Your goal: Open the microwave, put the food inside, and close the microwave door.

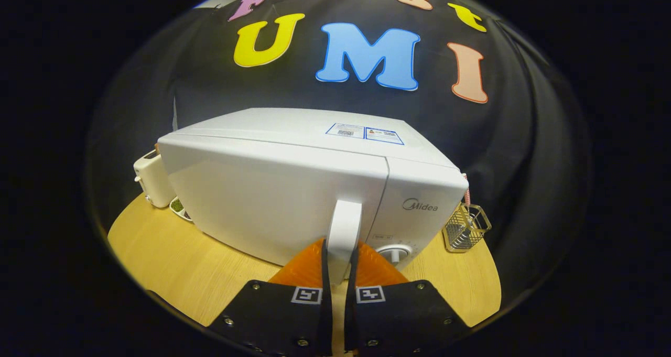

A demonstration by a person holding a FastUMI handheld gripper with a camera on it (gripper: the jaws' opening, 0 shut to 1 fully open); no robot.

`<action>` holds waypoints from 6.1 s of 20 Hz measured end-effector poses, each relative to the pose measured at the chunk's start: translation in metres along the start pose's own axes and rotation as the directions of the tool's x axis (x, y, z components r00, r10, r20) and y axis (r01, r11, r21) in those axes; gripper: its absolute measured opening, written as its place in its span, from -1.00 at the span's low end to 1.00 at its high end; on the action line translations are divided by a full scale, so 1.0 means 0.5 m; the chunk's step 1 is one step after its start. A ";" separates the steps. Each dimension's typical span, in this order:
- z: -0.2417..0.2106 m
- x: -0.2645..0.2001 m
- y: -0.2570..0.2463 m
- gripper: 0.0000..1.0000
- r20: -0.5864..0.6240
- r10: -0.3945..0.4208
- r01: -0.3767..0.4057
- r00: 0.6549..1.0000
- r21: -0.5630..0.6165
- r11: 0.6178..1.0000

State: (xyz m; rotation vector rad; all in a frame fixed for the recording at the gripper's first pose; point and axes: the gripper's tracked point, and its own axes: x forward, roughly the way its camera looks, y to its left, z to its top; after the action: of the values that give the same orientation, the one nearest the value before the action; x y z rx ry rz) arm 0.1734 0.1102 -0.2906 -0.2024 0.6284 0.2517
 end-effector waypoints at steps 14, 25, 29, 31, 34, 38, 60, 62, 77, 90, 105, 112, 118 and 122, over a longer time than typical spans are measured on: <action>-0.050 -0.103 0.049 -0.95 -0.028 0.031 -0.032 0.999 -0.037 0.999; -0.106 -0.227 0.140 -0.93 -0.098 0.114 -0.121 0.989 -0.066 0.991; -0.121 -0.261 0.174 -0.92 -0.103 0.118 -0.126 0.988 -0.073 0.989; -0.127 -0.275 0.190 -0.89 -0.106 0.120 -0.129 0.987 -0.088 0.988; -0.136 -0.295 0.214 -0.86 -0.110 0.126 -0.135 0.986 -0.081 0.988; -0.147 -0.319 0.244 -0.83 -0.130 0.133 -0.143 0.983 -0.071 0.987; -0.193 -0.416 0.490 -0.69 -0.202 0.236 -0.258 0.950 -0.090 0.962; -0.195 -0.422 0.514 -0.69 -0.208 0.237 -0.260 0.949 -0.090 0.961; -0.189 -0.464 0.683 -0.69 -0.205 0.294 -0.327 0.934 -0.157 0.932; -0.125 -0.548 0.862 -0.57 -0.105 0.708 -0.715 0.698 -0.158 0.681; 0.090 -0.737 0.654 0.94 0.236 0.786 -0.779 0.571 -0.145 0.610; 0.118 -0.722 0.480 0.94 0.328 0.634 -0.655 0.701 -0.057 0.754; 0.080 -0.685 0.340 0.94 0.313 0.467 -0.507 0.827 0.053 0.861; 0.030 -0.655 0.255 0.94 0.261 0.365 -0.406 0.894 0.124 0.905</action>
State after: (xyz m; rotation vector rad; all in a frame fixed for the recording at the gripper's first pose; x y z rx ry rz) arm -0.1112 0.1795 -0.0955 0.1271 0.4497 0.5952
